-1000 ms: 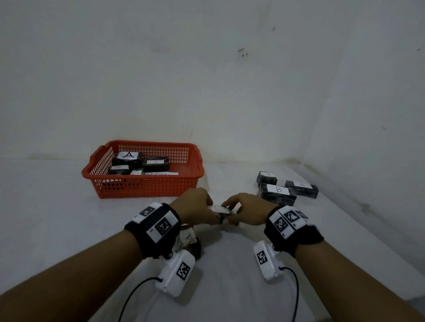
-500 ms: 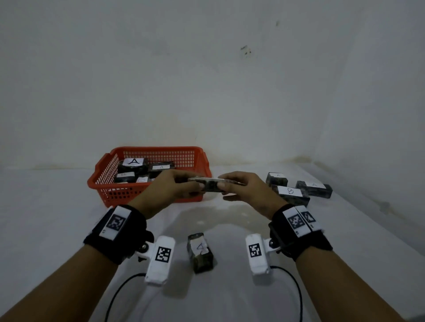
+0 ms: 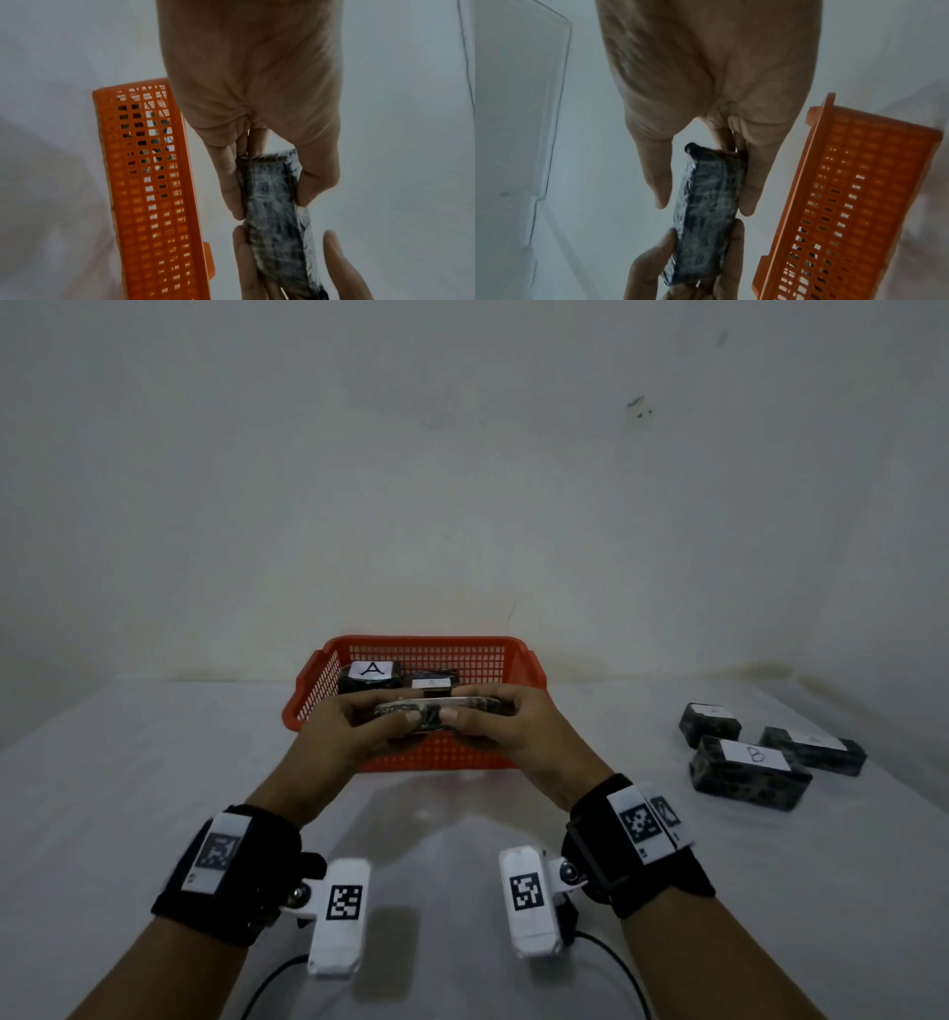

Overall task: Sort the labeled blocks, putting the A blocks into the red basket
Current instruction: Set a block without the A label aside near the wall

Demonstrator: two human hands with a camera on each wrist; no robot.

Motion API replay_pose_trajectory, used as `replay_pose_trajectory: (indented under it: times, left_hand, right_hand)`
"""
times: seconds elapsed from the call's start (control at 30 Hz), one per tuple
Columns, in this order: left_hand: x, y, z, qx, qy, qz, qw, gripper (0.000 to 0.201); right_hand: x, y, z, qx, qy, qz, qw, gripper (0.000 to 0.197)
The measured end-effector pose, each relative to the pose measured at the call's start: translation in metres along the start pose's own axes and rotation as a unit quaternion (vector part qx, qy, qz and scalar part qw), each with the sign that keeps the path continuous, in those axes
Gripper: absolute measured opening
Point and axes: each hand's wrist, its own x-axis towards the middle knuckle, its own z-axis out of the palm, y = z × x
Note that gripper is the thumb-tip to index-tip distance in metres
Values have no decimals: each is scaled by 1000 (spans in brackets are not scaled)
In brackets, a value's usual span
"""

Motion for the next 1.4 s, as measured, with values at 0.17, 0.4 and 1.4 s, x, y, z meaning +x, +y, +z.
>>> replay_pose_trajectory:
  times: [0.17,0.4,1.4]
  left_hand:
    - [-4,-7,-19,-53,-16,-25,998,46]
    - [-9,-16,-25,-5,34,4,999,42]
    - [-22,-17,-5,1,37,51,998,61]
  right_hand:
    - [8,5,11,6,-9,-3,1000,20]
    - [13,13,19,-31,-32,14,999,38]
    - [-6,21,13,35,-35,2,999,51]
